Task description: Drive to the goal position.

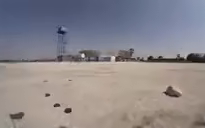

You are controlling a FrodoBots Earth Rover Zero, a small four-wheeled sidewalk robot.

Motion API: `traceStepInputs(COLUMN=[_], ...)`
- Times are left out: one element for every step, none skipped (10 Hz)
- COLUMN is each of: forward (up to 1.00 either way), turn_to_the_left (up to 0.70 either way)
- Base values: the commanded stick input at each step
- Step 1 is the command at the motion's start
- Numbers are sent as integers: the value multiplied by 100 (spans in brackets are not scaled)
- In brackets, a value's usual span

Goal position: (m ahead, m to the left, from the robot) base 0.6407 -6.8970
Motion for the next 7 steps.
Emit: traceStepInputs(forward=[70,70,70,70,70,70,70], turn_to_the_left=[0,0,0,0,0,0,0])
